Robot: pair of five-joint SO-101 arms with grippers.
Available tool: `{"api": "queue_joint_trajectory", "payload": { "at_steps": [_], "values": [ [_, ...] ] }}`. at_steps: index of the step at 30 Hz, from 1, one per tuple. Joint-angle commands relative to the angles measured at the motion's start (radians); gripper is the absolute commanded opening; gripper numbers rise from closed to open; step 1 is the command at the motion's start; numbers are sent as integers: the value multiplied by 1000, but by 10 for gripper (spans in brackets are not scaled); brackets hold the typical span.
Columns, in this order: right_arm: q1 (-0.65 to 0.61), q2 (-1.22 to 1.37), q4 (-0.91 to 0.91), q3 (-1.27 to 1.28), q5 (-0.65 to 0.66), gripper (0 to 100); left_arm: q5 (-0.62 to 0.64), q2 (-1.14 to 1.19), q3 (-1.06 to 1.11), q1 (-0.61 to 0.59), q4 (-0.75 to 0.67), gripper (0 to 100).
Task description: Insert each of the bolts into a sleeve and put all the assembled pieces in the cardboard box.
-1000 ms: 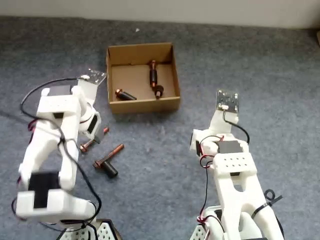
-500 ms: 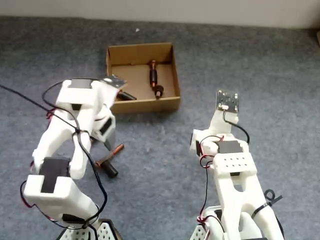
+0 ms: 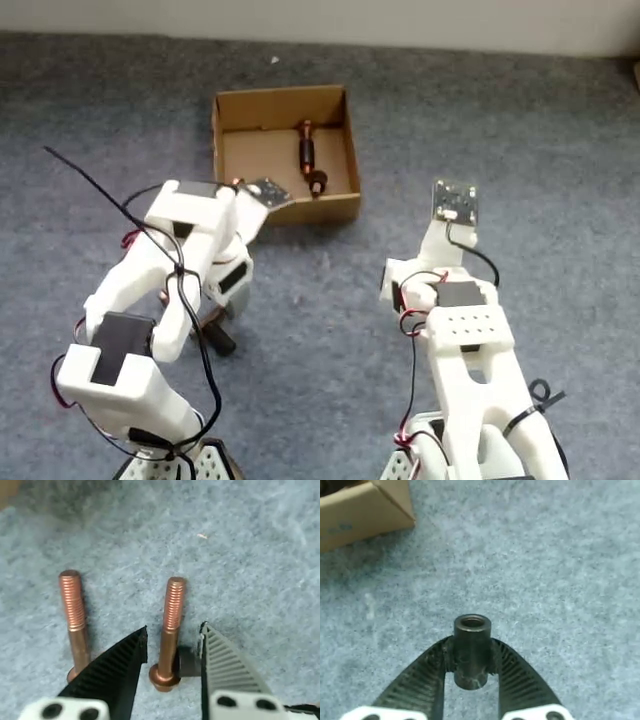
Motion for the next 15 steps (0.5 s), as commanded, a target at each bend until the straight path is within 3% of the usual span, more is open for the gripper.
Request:
{"api": "queue_joint_trajectory", "payload": {
  "at_steps": [1,4,8,15],
  "values": [
    [8,-24,-18,-2,-6,5,-12,1,51,15,-68,175],
    [8,-24,-18,-2,-6,5,-11,41,44,18,-68,149],
    [8,-22,-18,-2,-6,5,-11,93,2,21,-68,9],
    [8,-22,-18,-2,-6,5,141,-16,-58,13,-17,5]
  ]
}}
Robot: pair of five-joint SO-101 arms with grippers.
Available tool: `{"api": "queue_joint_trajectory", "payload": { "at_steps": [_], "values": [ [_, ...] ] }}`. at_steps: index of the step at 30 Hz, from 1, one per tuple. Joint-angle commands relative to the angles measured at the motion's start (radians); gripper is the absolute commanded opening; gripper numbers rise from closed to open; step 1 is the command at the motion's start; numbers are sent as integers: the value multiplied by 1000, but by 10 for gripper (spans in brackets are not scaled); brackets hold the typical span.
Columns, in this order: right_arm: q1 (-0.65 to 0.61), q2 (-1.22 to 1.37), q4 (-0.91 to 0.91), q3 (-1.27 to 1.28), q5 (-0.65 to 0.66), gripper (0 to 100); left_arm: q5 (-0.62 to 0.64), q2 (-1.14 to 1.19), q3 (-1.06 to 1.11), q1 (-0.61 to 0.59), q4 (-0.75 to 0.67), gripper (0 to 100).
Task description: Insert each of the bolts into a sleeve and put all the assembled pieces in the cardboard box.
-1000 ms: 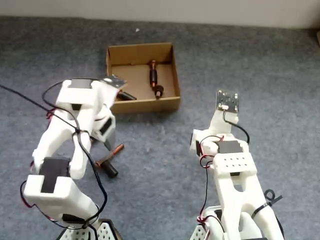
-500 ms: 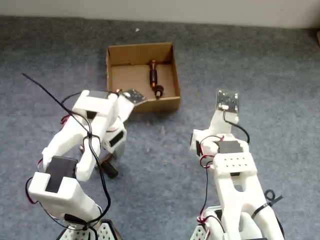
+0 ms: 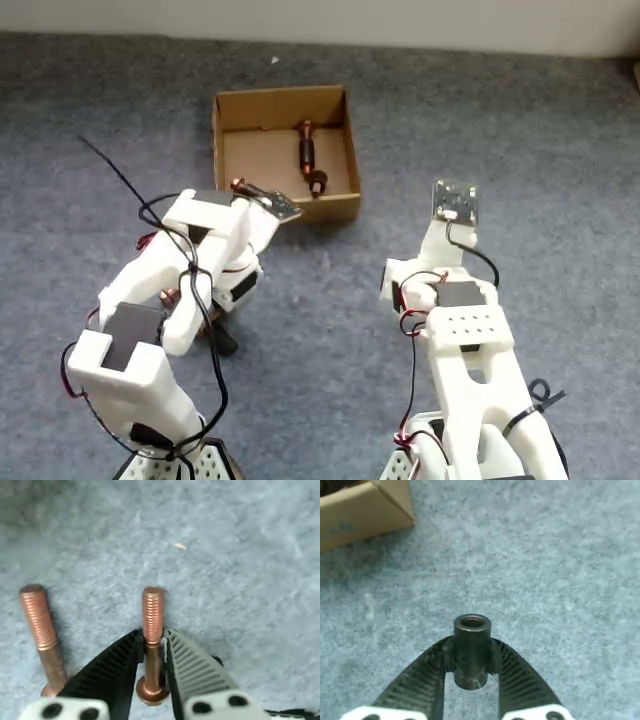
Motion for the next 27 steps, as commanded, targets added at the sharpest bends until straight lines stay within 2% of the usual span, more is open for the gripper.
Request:
{"api": "queue_joint_trajectory", "payload": {
  "at_steps": [1,12,16,21,25,27],
  "values": [
    [8,-22,-18,-2,-6,5,89,-137,-61,12,35,5],
    [8,-22,-18,-2,-6,5,299,-538,-53,154,38,5],
    [8,-22,-18,-2,-6,5,368,-608,-54,140,38,24],
    [8,-22,-18,-2,-6,5,377,-664,-51,74,48,175],
    [8,-24,-18,-2,-6,5,364,-714,-53,24,77,185],
    [8,-25,-18,-2,-6,5,299,-737,-53,18,106,184]
  ]
}}
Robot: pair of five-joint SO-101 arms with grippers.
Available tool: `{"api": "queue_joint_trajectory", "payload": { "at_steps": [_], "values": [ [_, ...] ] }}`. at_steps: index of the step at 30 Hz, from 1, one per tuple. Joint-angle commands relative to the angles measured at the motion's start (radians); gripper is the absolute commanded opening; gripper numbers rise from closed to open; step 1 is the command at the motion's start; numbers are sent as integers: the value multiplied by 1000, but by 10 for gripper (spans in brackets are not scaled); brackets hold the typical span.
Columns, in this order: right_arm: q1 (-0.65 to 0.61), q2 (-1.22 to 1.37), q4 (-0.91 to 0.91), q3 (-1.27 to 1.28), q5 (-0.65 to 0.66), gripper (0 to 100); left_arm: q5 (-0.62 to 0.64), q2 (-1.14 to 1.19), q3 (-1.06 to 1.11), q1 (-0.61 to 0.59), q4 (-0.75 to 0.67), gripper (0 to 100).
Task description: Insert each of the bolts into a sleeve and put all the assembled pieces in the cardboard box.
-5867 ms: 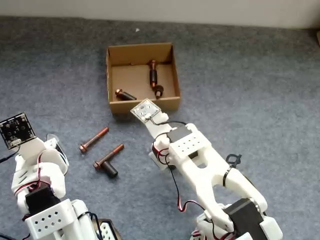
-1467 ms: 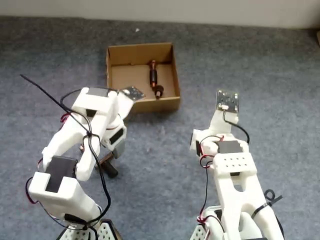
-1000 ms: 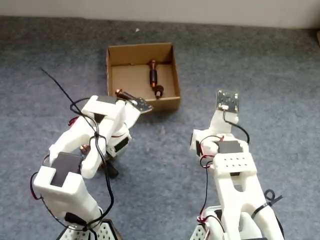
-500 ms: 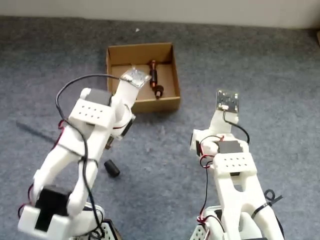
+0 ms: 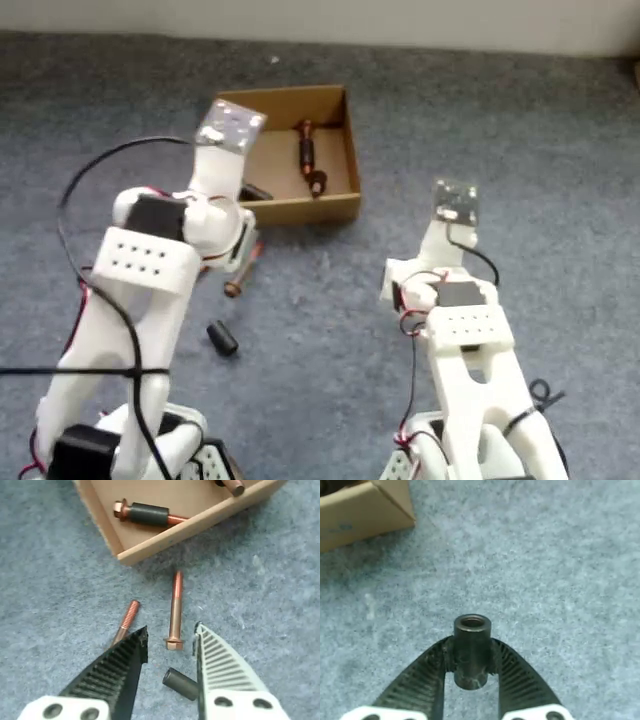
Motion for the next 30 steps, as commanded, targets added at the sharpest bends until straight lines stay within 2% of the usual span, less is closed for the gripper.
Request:
{"api": "queue_joint_trajectory", "payload": {
  "at_steps": [1,4,9,11,13,18,22,30],
  "values": [
    [8,-27,-18,-2,-6,5,-109,-74,-35,-28,60,182],
    [8,-28,-18,-2,-6,5,-229,-84,-35,-38,92,182],
    [8,-28,-18,-2,-5,5,-465,-79,-22,-128,80,182],
    [8,-28,-18,-2,-5,5,-568,-79,25,-154,8,182],
    [8,-28,-18,-2,-5,5,-620,-79,99,-174,-81,182],
    [8,-27,-18,-2,-5,5,-621,-77,297,-194,-302,182],
    [8,-22,-18,-2,-5,5,-591,-53,364,-234,-414,182],
    [8,-22,-18,-2,-5,5,-457,361,160,-246,-433,181]
  ]
}}
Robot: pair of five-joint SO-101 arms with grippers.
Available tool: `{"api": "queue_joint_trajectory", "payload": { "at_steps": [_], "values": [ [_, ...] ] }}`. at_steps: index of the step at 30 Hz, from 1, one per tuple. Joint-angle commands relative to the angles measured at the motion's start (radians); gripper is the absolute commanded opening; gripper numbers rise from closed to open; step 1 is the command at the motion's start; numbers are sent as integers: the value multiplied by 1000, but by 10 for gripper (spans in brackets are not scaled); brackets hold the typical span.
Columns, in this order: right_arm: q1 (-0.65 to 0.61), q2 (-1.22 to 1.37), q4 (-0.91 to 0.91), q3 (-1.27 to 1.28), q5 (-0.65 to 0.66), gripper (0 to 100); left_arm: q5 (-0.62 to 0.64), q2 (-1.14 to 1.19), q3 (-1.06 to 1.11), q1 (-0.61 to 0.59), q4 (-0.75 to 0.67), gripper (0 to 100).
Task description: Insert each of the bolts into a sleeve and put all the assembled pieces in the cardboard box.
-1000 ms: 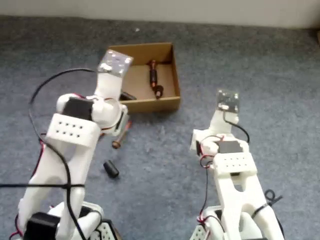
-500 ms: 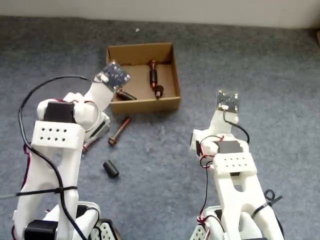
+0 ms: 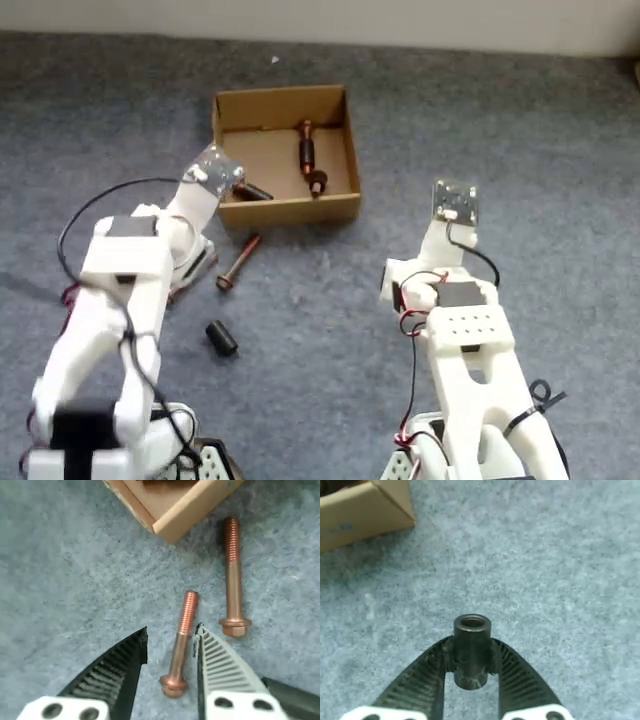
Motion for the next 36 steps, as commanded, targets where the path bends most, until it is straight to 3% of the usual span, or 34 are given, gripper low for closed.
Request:
{"api": "queue_joint_trajectory", "payload": {
  "at_steps": [1,9,14,17,21,24,31,36],
  "values": [
    [8,-22,-18,-2,-5,5,69,231,-166,-1,-15,181],
    [8,-22,-18,-5,-5,5,77,308,-170,211,92,120],
    [8,-25,-18,-4,-5,5,278,308,-225,394,114,137],
    [8,-25,-18,-2,-5,5,347,308,-317,440,172,152],
    [8,-27,-18,-2,-5,5,347,308,-452,437,278,155],
    [8,-28,-18,-2,-5,5,209,311,-524,423,345,155],
    [10,-28,-18,-2,-3,5,-319,318,-550,404,407,155],
    [10,-25,-18,-4,61,5,-534,320,-549,366,405,197]
  ]
}}
